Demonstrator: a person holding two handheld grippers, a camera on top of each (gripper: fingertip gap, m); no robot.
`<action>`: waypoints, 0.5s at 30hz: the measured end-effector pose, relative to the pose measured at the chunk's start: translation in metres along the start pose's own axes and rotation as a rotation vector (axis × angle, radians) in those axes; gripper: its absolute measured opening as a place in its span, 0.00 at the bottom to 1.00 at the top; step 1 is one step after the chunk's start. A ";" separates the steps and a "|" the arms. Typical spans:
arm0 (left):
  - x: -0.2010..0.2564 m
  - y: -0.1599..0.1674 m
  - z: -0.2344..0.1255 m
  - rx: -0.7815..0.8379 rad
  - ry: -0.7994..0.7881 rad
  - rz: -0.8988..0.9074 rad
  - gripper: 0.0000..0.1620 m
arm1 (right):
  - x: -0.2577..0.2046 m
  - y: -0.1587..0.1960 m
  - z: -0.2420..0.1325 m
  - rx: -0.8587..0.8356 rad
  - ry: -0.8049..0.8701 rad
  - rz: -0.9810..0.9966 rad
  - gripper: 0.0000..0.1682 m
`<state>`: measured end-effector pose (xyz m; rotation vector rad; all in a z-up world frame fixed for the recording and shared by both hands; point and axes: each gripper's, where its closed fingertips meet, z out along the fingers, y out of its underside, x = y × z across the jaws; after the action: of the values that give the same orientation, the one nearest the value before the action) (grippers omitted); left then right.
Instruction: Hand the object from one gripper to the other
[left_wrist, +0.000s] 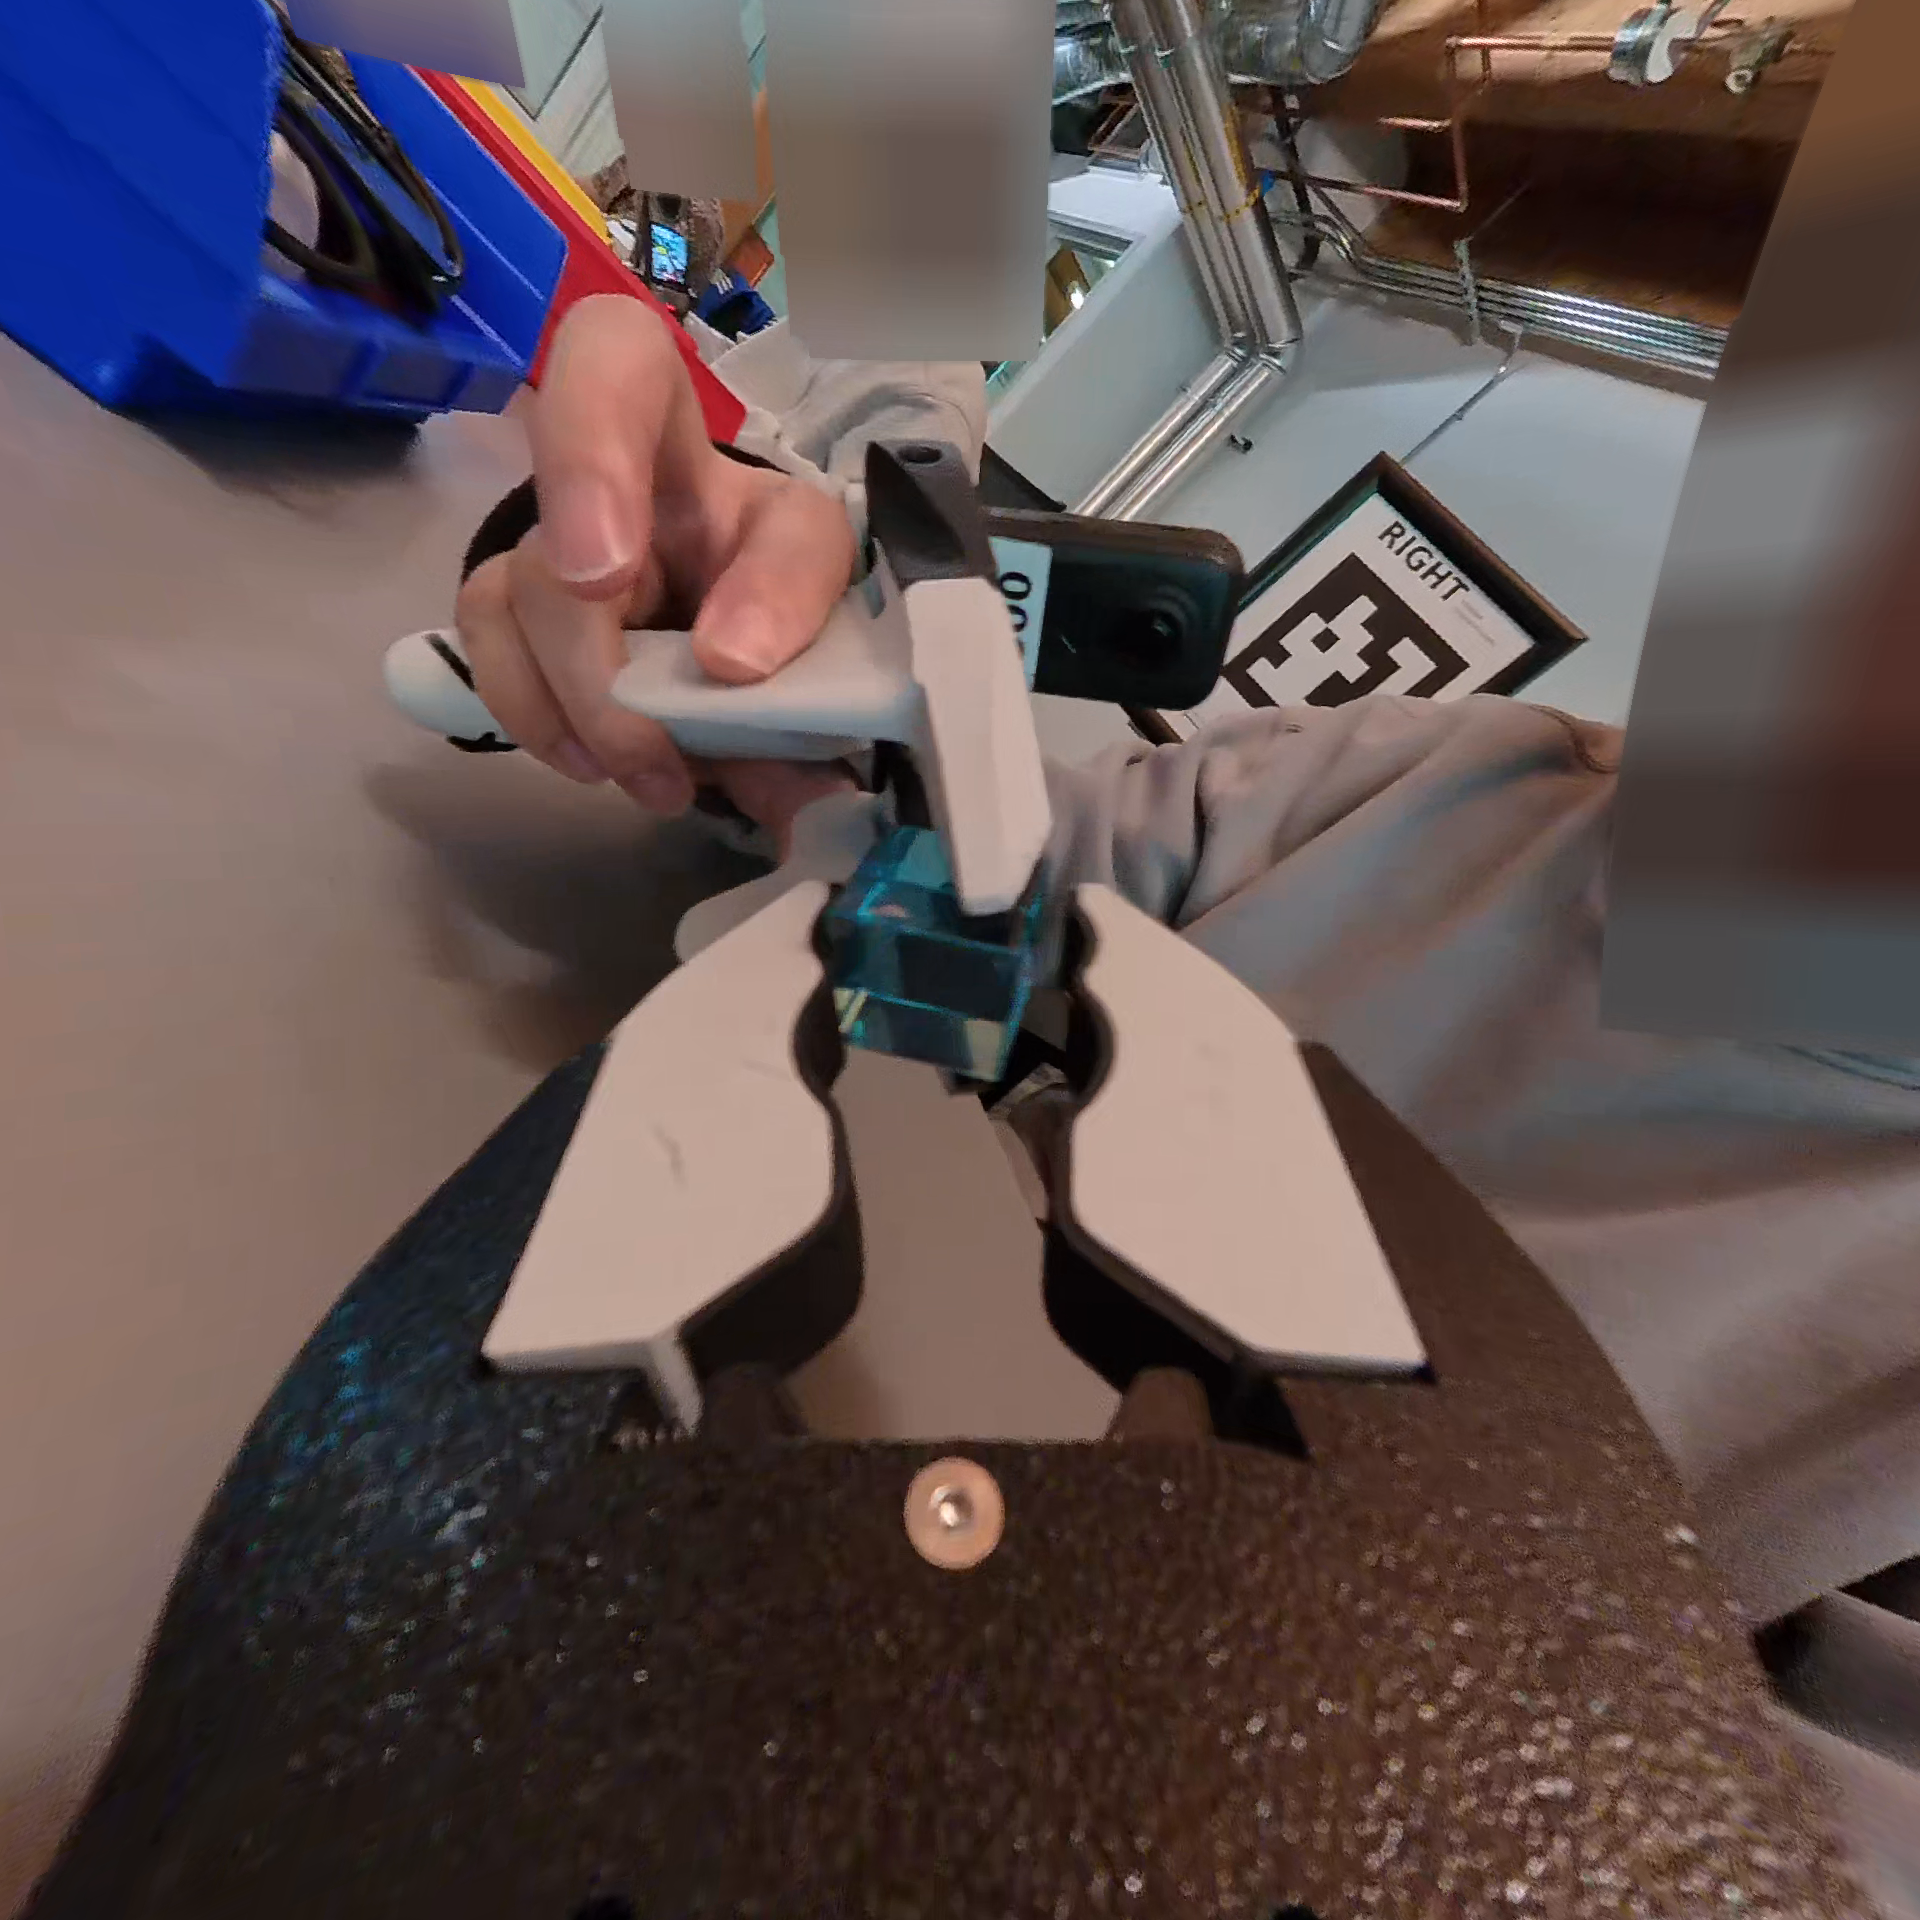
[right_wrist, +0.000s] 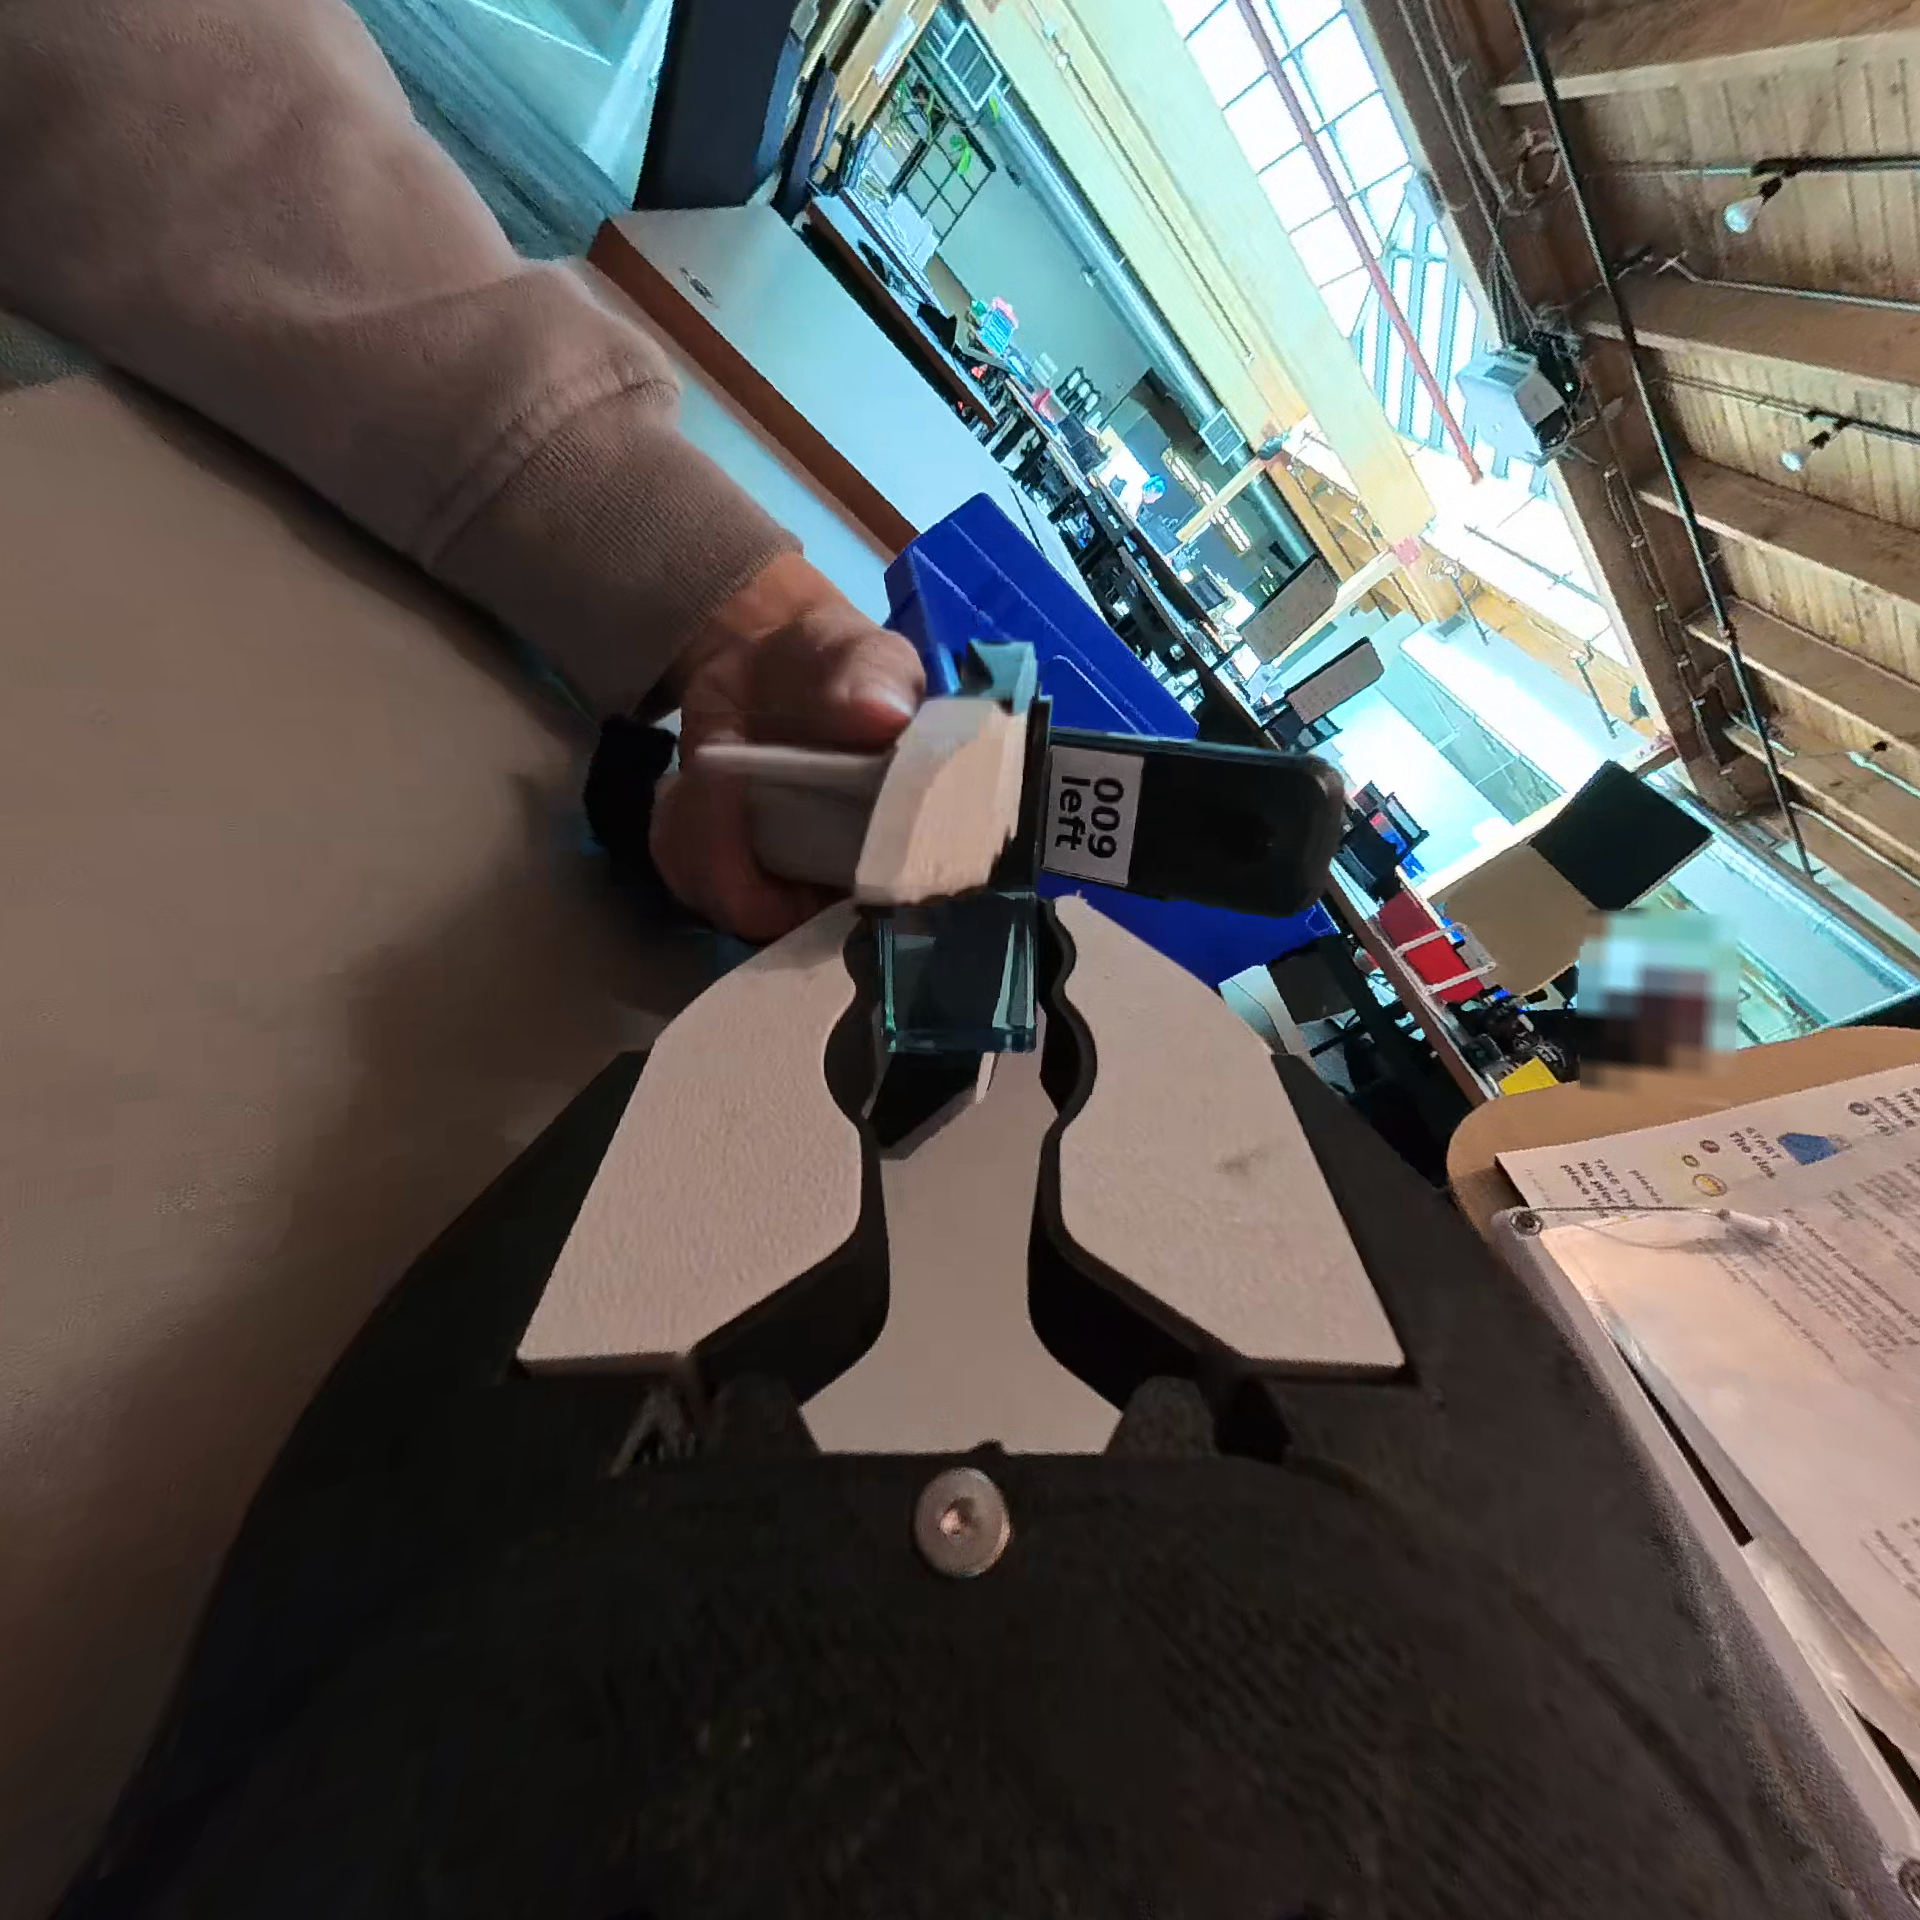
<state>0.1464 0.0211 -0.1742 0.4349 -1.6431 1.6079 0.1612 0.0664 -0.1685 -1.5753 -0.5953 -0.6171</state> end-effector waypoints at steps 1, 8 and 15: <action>-0.002 -0.001 -0.001 0.007 -0.006 0.005 0.20 | 0.001 0.003 0.000 -0.018 0.006 0.008 0.17; -0.027 -0.033 -0.025 0.118 -0.373 0.367 0.20 | 0.018 0.018 -0.003 -0.026 0.034 0.488 0.49; -0.022 -0.052 -0.036 0.032 -0.752 1.216 0.20 | 0.038 0.002 -0.009 0.348 -0.223 1.532 0.41</action>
<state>0.2083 0.0423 -0.1585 -0.0290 -2.7474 2.5025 0.1895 0.0581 -0.1435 -1.3102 0.4129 0.7786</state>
